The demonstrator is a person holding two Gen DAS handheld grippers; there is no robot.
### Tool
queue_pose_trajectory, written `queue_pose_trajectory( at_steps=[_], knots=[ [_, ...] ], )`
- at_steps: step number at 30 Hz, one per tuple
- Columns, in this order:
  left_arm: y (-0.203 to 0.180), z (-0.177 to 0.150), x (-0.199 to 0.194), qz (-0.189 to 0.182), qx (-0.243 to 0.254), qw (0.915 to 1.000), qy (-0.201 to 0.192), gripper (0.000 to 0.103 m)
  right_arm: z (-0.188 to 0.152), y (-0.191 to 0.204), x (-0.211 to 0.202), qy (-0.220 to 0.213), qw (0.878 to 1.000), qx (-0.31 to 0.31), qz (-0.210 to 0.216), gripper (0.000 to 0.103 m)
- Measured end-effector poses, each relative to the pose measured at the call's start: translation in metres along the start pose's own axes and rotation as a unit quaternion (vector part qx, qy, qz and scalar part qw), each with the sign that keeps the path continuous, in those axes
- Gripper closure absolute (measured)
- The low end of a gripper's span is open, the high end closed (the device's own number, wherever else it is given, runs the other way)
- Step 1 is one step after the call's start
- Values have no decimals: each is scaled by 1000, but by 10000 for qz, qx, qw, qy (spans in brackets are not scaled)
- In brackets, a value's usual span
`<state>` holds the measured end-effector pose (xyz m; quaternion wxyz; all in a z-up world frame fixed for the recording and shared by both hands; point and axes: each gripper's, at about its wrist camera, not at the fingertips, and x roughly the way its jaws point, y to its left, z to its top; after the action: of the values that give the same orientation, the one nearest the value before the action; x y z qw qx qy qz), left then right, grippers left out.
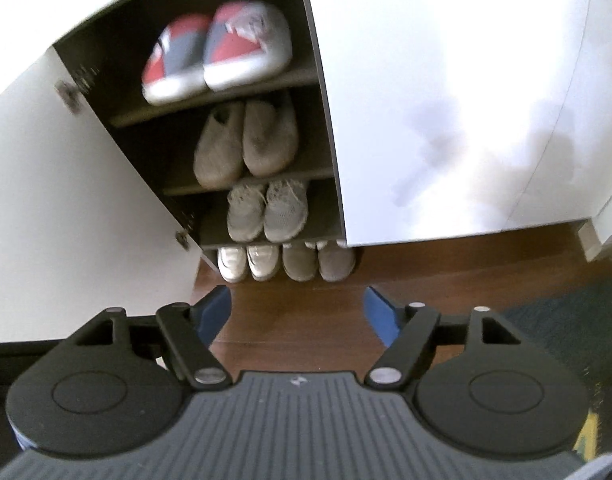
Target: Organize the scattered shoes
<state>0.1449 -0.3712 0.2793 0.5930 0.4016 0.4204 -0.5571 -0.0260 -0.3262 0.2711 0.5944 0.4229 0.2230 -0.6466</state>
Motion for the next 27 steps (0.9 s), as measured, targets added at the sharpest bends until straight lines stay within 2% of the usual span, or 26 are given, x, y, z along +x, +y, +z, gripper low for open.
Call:
queue_pose_trajectory(
  at_steps=[5,10,15,22,27],
  knots=[
    [4,5,-62,-3,-105,9997,-225,24,20,4,-57,-80,9999,-39,118,19],
    [8,6,-113,-65,-202,9989,-423,24,35,5,-106,-243,9992,-63,317,13],
    [12,2,-139,-225,-361,9982,-425,24,42,9,-142,-412,9981,-236,402,10],
    [11,-10,-164,-125,-129,9985,-523,23,39,12,-169,-509,9971,-455,330,3],
    [9,-22,-179,-22,-12,9982,-604,16,33,15,-188,-733,9948,-693,140,1]
  ],
)
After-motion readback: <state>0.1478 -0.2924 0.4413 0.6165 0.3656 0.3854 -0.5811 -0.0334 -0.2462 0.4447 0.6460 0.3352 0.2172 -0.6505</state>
